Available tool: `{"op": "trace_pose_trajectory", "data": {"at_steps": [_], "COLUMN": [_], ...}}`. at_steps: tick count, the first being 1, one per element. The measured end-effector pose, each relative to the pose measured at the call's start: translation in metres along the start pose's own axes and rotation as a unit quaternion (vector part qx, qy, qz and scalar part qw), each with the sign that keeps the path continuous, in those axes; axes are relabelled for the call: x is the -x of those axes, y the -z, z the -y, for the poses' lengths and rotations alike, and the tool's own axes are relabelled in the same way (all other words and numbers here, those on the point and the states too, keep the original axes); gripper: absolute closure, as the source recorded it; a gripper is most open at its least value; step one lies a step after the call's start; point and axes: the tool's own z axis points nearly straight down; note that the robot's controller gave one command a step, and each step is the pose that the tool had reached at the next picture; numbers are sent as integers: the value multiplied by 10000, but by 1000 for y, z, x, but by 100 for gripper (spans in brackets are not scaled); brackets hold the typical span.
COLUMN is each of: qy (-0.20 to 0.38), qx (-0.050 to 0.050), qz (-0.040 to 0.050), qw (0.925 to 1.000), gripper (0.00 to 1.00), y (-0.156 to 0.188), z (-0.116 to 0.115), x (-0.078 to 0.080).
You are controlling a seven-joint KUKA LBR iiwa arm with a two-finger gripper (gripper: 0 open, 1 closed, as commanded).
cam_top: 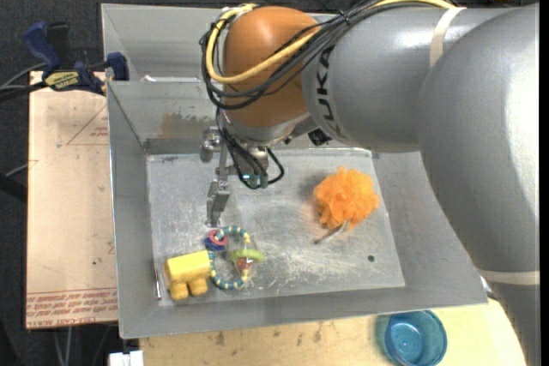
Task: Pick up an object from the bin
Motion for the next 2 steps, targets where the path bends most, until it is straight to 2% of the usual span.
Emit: {"op": "trace_pose_trajectory", "data": {"at_steps": [1,2], "qy": [-14,272], "qx": [5,16], "qz": [37,71], "qw": [10000,9996], "gripper": [0,0], "y": [5,-8], "z": [1,10], "x": [2,-6]}}
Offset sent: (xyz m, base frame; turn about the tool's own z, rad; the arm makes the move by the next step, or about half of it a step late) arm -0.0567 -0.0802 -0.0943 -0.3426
